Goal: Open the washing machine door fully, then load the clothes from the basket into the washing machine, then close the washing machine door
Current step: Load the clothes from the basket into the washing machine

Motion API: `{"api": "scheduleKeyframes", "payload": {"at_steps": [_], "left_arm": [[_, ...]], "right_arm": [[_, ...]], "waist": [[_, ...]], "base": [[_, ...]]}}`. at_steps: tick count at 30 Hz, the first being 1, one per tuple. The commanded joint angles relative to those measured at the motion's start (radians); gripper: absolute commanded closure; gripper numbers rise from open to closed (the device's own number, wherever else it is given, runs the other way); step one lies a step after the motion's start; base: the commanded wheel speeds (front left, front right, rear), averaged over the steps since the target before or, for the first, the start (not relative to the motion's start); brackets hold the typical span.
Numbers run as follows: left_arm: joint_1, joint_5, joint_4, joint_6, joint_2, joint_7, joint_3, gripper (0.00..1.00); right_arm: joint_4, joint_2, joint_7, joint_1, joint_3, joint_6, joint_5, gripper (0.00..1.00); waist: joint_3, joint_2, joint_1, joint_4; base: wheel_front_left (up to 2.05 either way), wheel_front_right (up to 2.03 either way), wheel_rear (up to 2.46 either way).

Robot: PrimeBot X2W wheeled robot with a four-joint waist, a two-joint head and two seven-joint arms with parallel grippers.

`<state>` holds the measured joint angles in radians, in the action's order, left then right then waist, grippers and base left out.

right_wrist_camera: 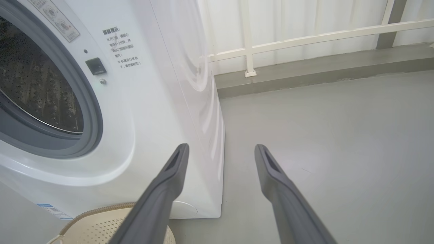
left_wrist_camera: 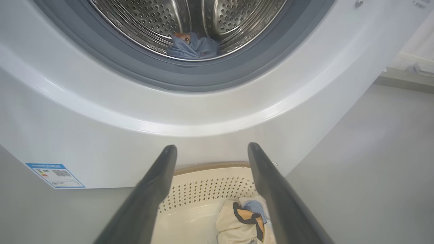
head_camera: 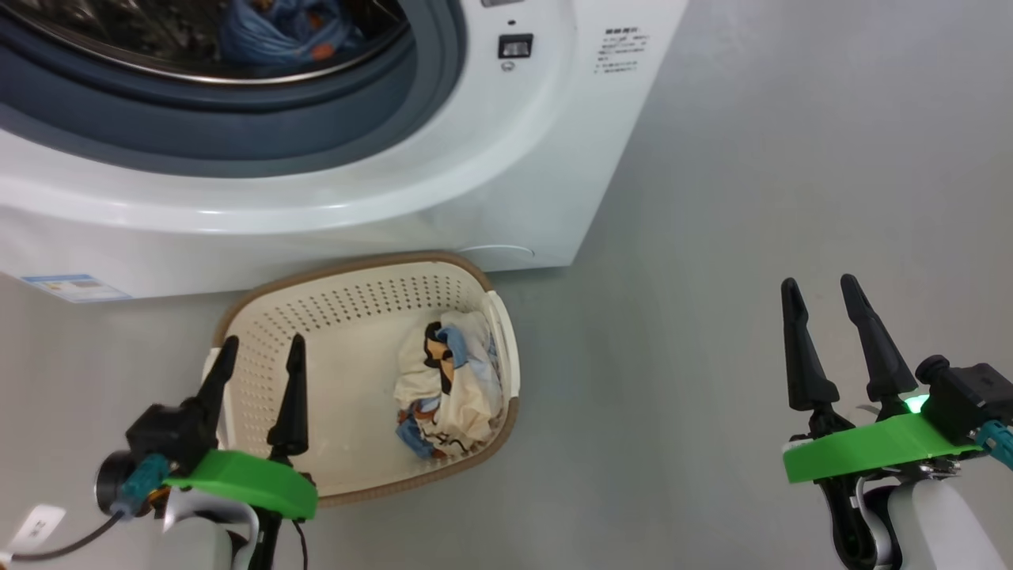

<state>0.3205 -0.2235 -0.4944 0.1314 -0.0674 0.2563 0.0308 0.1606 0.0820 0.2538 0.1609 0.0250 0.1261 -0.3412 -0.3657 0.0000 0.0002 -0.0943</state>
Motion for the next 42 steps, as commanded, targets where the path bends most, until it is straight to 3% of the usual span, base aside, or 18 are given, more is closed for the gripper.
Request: {"api": "scheduleKeyframes", "payload": {"at_steps": [1, 18, 30, 42], "left_arm": [[0.026, -0.022, -0.008, -0.001, -0.03, 0.006, -0.006, 0.0], [0.285, -0.229, -0.414, -0.001, -0.134, 0.006, 0.364, 0.0], [0.416, -0.374, -0.536, -0.001, -0.161, -0.007, 0.6, 0.0], [0.52, -0.55, -0.563, -0.001, -0.218, -0.105, 0.798, 0.0]], "right_arm": [[-0.027, -0.001, 0.008, 0.02, 0.014, 0.005, 0.013, 0.0], [-0.045, -0.028, 0.008, 0.107, 0.045, 0.005, 0.019, 0.0], [-0.065, -0.031, 0.008, 0.158, 0.076, 0.005, -0.002, 0.0], [-0.08, -0.032, 0.008, 0.203, 0.111, 0.005, -0.032, 0.0]], "waist": [[-0.038, 0.0, -0.0002, -0.034], [-0.186, 0.0, -0.0002, -0.097], [-0.277, 0.0, -0.0002, -0.131], [-0.365, 0.0, -0.0002, -0.171]], "base": [[0.0, 0.0, 0.0], [0.0, 0.0, 0.0], [0.0, 0.0, 0.0], [0.0, 0.0, 0.0]]}}
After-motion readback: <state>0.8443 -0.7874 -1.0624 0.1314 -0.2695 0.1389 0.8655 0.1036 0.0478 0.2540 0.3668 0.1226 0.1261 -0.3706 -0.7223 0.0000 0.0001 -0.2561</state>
